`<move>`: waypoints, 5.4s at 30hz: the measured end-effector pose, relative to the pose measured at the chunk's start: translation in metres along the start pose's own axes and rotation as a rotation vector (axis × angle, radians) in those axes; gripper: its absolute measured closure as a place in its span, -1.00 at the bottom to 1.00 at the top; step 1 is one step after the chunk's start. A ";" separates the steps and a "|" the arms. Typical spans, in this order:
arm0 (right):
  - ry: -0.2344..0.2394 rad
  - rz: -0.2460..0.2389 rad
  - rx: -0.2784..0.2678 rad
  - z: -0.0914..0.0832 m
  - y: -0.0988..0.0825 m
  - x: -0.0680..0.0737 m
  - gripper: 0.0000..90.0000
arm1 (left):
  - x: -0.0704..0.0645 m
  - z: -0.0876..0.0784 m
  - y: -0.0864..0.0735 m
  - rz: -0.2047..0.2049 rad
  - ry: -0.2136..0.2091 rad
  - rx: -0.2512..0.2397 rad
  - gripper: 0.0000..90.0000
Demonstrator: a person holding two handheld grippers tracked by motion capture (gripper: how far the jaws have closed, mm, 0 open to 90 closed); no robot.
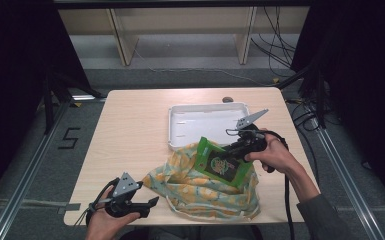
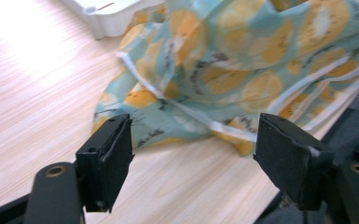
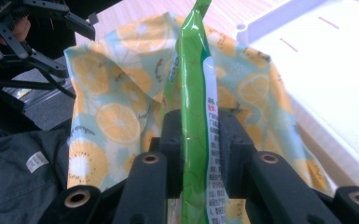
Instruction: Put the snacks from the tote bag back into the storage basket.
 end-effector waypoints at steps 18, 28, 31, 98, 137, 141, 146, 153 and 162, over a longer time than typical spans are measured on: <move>-0.026 -0.003 -0.084 -0.037 0.016 0.003 0.67 | 0.006 -0.003 -0.002 0.001 0.023 0.008 -0.40; -0.035 0.001 -0.143 -0.050 0.023 0.000 0.67 | 0.007 -0.004 -0.002 -0.017 0.028 0.006 -0.40; -0.053 0.012 -0.162 -0.058 0.025 -0.003 0.67 | 0.007 -0.002 -0.002 -0.021 0.029 -0.009 -0.41; -0.553 0.517 -0.337 -0.037 0.036 -0.204 0.67 | 0.003 0.000 -0.003 -0.012 0.023 -0.008 -0.41; -0.522 0.625 -0.310 -0.008 0.023 -0.225 0.63 | -0.003 0.000 -0.003 0.015 0.009 0.002 -0.40; -0.528 0.628 -0.295 -0.008 0.021 -0.225 0.61 | -0.003 0.001 -0.002 0.013 0.008 -0.003 -0.41; -0.537 0.629 -0.315 -0.003 0.021 -0.227 0.58 | -0.003 0.001 -0.003 0.013 0.008 -0.003 -0.40; -0.530 0.693 -0.320 0.003 0.022 -0.226 0.52 | -0.004 0.000 -0.003 0.010 0.010 0.001 -0.40; -0.506 0.606 -0.279 0.000 0.012 -0.232 0.46 | -0.004 0.000 -0.003 0.017 0.010 0.002 -0.40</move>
Point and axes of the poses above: each handheld gripper's, and its own axes: z roughly forward along the jaws, y roughly out of its top, x roughly to its left, the point moved 5 cm from there along z, roughly forward along the jaws, and after that the axes turned 3 degrees about y, right-handed, at the moved point
